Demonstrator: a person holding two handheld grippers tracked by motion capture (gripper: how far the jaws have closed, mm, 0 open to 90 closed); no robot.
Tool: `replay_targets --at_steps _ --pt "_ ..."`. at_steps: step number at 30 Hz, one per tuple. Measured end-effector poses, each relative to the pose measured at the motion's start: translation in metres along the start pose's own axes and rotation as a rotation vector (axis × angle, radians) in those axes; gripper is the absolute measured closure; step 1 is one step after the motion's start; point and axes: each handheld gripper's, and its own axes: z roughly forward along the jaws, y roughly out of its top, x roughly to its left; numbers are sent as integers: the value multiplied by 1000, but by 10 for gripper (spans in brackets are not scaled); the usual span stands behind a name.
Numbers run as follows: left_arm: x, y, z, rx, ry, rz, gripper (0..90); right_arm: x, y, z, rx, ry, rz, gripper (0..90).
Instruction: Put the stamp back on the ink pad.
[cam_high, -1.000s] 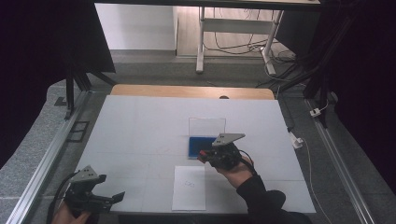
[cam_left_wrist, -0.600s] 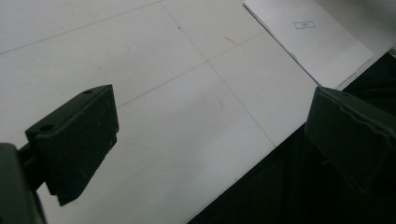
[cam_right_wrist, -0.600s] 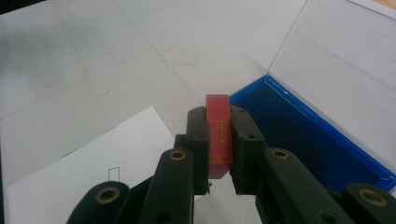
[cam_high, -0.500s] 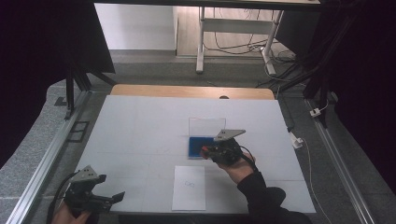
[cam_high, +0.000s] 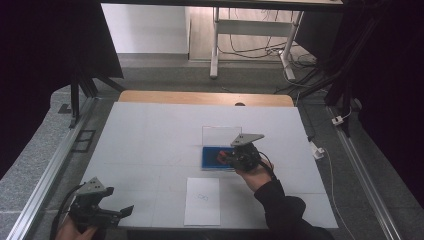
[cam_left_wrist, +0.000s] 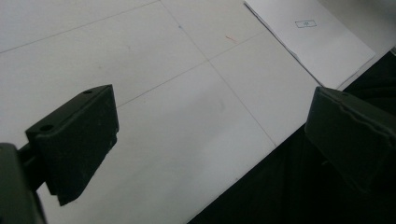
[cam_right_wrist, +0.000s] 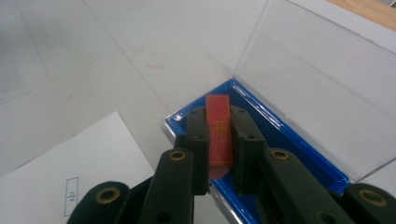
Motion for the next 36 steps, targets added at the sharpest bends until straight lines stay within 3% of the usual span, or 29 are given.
replay_targets --at_steps 21,36 --pt "1 0 0 2 -1 -7 34 -20 3 21 43 -40 -2 797" --pt "1 0 0 1 -3 -8 34 -22 0 41 96 -50 -18 797"
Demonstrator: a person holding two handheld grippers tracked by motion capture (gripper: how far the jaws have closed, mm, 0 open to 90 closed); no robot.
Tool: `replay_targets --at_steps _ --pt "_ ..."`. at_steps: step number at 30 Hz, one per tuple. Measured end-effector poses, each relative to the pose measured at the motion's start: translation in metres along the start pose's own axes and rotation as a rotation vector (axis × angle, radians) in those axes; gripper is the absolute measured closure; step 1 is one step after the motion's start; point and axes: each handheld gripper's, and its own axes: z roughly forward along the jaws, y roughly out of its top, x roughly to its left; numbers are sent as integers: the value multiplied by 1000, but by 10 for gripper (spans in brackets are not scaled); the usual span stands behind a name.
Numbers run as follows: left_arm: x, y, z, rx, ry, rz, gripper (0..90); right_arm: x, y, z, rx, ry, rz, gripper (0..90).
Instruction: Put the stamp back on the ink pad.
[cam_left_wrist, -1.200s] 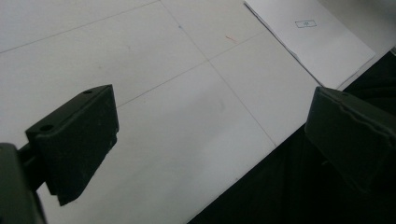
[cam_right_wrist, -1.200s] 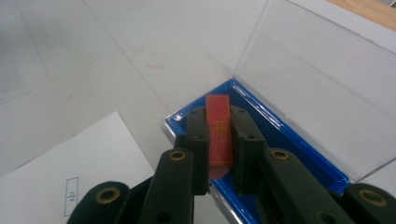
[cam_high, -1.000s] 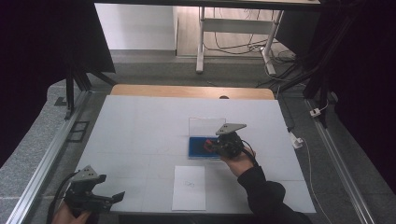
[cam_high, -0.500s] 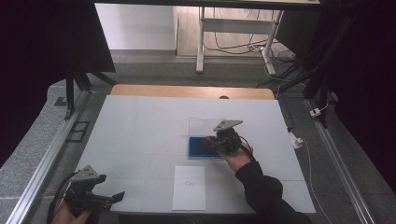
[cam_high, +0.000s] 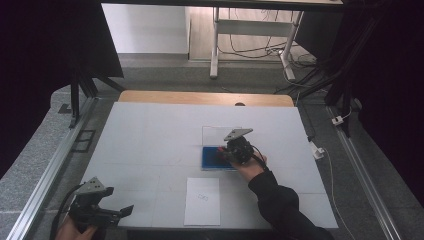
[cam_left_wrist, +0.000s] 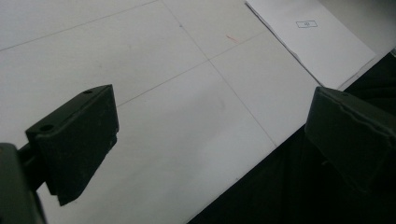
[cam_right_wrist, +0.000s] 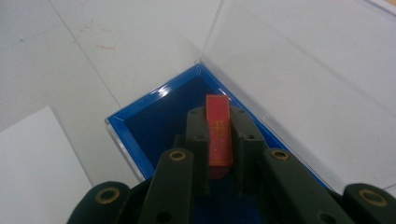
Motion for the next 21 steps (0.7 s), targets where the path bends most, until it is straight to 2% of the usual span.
replay_targets --at_steps 3,14,16,21 --pt "0 0 0 0 0 0 34 0 -1 3 16 2 -6 797" --pt "0 0 0 1 -1 0 35 1 -1 5 20 -1 1 795" --pt "0 0 0 0 -1 0 35 1 0 4 21 -9 -1 769" --pt "0 0 0 -2 -1 1 35 -2 2 -3 -32 -7 31 701"
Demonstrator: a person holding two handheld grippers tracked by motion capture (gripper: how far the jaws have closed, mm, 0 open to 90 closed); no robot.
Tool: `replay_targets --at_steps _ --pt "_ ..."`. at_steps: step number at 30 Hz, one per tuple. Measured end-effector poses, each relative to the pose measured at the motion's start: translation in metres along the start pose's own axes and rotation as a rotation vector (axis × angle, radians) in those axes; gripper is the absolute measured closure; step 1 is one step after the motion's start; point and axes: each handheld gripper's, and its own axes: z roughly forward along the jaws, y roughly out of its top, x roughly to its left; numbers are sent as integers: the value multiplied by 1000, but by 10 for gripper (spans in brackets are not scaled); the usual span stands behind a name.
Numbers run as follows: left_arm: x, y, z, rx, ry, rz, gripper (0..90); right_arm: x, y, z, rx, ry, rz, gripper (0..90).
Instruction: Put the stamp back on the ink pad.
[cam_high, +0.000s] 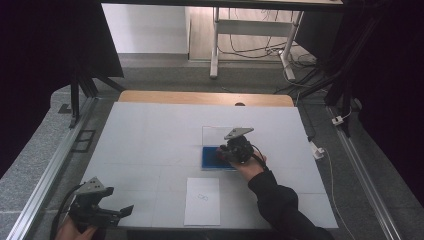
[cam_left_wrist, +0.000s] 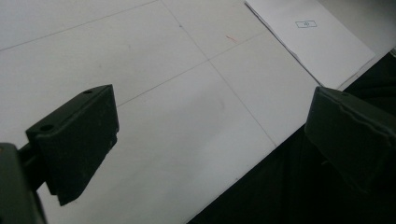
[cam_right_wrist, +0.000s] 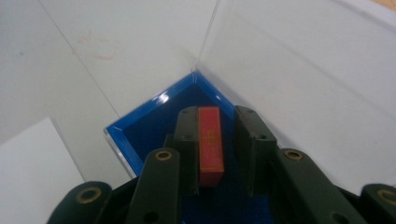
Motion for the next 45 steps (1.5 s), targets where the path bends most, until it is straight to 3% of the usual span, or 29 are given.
replay_targets --at_steps 17,21,30,45 --pt "0 0 -1 -5 -3 3 35 1 0 -24 -30 66 66 437" --pt "0 0 -1 -5 -3 4 35 5 -2 -28 -21 58 59 359" --pt "-1 0 0 -4 0 7 35 14 -6 -42 -66 56 90 178" --pt "-1 0 0 -3 1 7 35 23 -21 -59 -23 73 111 51"
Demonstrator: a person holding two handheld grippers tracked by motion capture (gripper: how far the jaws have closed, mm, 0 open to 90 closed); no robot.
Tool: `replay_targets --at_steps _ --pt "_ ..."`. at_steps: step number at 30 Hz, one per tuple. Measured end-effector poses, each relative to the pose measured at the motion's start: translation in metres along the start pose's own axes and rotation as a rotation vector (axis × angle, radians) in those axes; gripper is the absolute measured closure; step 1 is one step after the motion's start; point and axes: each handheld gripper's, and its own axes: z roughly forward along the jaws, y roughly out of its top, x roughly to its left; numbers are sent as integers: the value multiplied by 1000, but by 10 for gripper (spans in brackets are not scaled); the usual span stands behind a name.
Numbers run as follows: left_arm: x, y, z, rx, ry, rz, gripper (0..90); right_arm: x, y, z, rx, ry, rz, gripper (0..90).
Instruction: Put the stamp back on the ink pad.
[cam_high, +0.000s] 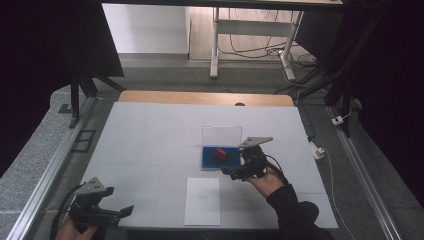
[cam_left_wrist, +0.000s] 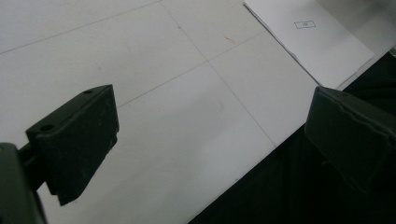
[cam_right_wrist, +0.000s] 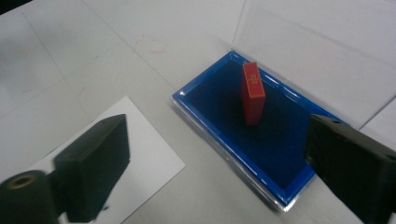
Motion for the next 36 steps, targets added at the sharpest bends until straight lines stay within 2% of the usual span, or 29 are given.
replay_targets --at_steps 5,12,21,36 --pt "0 0 0 0 1 -1 35 5 -7 -7 8 -7 -13 0" --pt "1 0 0 -2 -3 -6 35 8 -18 -18 4 -17 -33 0" --pt "1 0 0 0 -1 -6 34 7 -31 -41 -13 -34 -14 0" --pt "0 0 0 0 -3 -3 34 1 -62 -83 -45 -109 58 0"
